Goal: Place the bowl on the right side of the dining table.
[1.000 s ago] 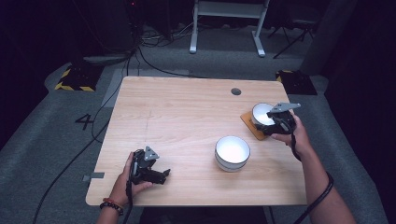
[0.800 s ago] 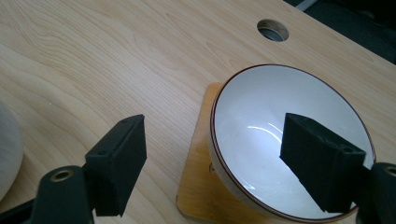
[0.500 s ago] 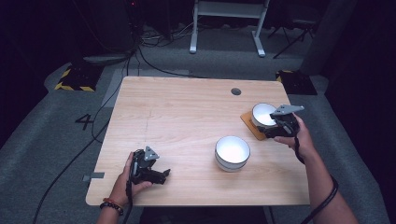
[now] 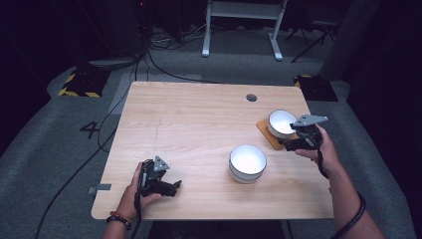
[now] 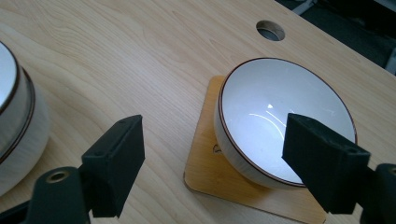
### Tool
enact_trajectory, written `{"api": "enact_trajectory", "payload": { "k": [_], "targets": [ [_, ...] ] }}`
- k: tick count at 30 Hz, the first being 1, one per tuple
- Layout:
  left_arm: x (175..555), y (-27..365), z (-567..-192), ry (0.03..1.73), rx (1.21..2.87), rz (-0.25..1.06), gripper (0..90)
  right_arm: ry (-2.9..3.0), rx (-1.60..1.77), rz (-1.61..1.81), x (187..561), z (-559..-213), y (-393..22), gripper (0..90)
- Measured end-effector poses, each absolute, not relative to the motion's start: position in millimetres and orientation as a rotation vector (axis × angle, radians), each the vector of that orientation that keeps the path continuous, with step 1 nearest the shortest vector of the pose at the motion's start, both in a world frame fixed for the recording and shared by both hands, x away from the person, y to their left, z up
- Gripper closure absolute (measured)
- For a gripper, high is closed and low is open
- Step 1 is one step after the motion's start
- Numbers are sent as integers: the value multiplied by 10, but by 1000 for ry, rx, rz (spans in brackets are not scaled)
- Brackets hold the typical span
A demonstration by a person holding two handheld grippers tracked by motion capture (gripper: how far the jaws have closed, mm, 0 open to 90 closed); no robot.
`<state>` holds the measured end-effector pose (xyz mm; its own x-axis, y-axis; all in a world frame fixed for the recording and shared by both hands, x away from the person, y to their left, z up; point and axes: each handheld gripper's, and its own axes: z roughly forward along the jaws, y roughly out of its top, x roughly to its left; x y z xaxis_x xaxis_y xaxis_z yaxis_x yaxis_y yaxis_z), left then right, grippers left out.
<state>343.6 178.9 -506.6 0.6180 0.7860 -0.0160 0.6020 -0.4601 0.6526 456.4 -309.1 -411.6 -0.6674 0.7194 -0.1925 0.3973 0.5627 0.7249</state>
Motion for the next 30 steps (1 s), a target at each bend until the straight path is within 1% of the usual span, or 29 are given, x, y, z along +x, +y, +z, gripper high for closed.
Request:
{"api": "enact_trajectory", "payload": {
  "k": [30],
  "targets": [
    [3436, 1789, -5066, 1085, 2217, 382, 2, 2357, 785, 877, 4163, -4023, -3065, 210]
  ]
}}
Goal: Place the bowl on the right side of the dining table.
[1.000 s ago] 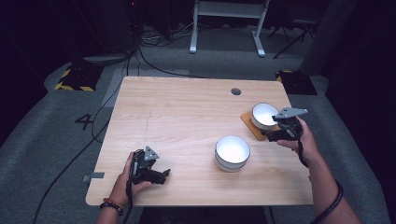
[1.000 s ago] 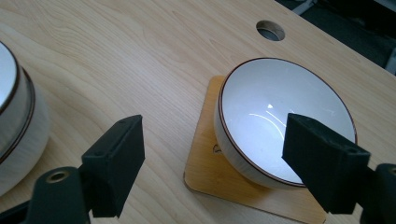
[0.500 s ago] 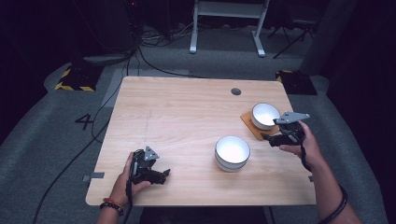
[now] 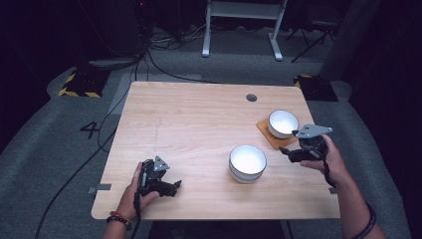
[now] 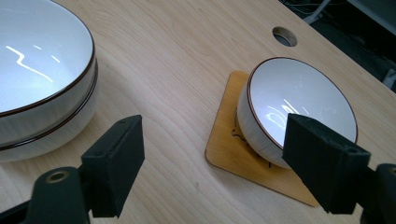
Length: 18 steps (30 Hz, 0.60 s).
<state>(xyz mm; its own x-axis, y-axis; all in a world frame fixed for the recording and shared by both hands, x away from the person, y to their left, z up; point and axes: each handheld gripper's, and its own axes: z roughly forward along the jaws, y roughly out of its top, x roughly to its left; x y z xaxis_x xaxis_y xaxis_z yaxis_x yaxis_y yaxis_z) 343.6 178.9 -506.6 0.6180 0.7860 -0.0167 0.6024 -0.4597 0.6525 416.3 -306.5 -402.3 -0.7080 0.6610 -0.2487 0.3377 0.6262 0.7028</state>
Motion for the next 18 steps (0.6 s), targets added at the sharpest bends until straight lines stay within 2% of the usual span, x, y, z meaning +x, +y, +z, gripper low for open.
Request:
{"api": "enact_trajectory", "payload": {
  "k": [18],
  "targets": [
    [3436, 1789, -5066, 1086, 2216, 382, 2, 2384, 747, 816, 3972, -4090, -3070, 205]
  ]
}}
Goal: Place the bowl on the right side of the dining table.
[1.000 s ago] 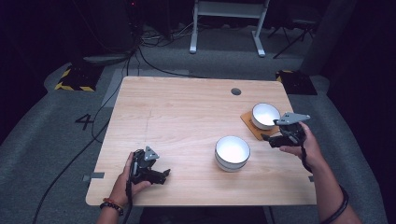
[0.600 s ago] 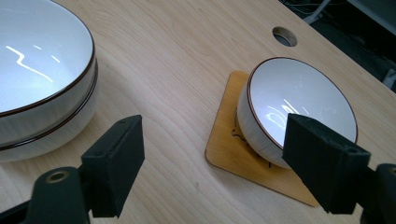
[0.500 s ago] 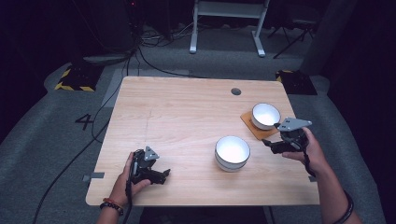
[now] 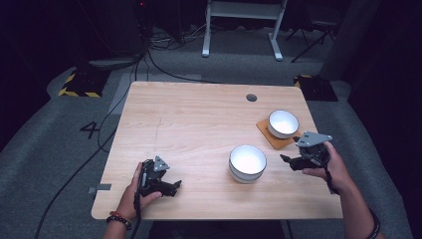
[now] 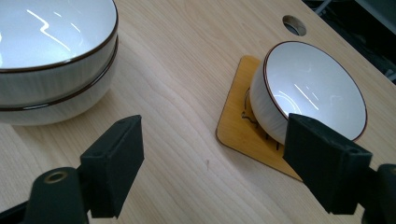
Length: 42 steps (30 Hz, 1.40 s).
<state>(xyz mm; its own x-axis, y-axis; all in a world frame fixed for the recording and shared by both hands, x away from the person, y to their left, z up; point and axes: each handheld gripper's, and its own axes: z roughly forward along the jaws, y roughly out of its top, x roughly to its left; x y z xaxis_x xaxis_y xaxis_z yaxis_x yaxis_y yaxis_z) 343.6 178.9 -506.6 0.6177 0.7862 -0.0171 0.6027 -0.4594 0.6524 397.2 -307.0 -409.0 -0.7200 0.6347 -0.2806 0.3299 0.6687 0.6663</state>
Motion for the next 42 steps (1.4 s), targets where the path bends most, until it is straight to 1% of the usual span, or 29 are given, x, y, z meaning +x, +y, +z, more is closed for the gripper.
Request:
{"api": "enact_trajectory", "payload": {
  "k": [29, 42],
  "targets": [
    [3436, 1789, -5066, 1086, 2216, 383, 2, 2395, 815, 766, 3765, -4430, -3330, 201],
    [3436, 1789, -5066, 1087, 2216, 382, 2, 2376, 920, 800, 3706, -4635, -3501, 201]
  ]
}}
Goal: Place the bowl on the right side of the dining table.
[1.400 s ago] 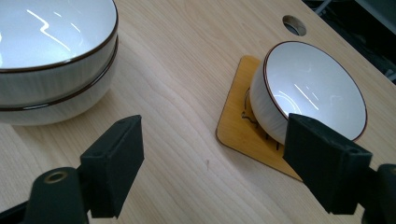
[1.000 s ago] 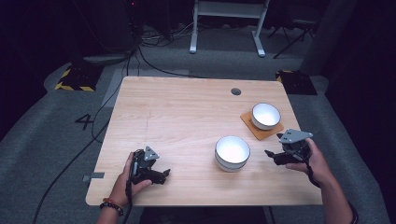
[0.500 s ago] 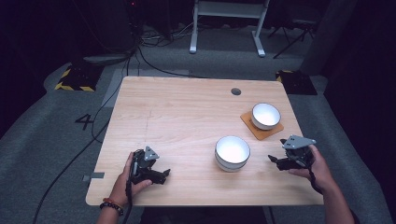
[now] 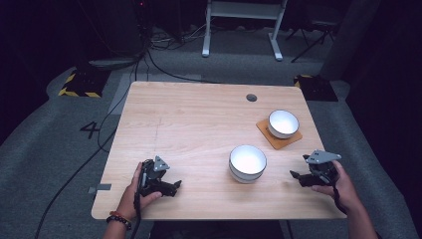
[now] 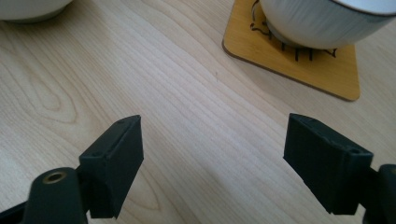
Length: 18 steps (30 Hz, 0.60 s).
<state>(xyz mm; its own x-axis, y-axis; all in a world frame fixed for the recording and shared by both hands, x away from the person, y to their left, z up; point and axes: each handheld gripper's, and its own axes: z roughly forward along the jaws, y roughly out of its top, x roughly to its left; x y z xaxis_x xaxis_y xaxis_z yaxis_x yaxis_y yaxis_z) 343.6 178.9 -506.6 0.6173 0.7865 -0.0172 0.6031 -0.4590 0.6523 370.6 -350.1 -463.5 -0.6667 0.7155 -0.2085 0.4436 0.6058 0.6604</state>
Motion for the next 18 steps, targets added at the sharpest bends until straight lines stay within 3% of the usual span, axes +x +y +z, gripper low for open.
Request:
{"api": "enact_trajectory", "payload": {
  "k": [18],
  "targets": [
    [3437, 1790, -5065, 1087, 2217, 378, 2, 2372, 1041, 909, 3632, -4973, -3777, 170]
  ]
}}
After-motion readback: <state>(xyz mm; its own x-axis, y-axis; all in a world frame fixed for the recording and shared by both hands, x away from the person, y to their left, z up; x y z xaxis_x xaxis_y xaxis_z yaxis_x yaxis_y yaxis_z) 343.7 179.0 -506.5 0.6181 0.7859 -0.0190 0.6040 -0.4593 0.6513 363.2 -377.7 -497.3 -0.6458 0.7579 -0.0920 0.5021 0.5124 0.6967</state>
